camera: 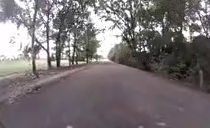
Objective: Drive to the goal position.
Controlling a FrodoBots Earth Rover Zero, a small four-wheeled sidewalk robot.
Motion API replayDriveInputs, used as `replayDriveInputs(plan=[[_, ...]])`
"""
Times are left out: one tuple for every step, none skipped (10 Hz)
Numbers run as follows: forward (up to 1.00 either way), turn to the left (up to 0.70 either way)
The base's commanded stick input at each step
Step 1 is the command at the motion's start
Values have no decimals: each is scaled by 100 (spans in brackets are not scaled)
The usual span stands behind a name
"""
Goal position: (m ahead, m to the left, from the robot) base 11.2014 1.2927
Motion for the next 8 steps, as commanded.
replayDriveInputs(plan=[[70,-3],[70,-32],[70,-35],[70,-18],[70,0],[70,0],[70,0],[70,0]])
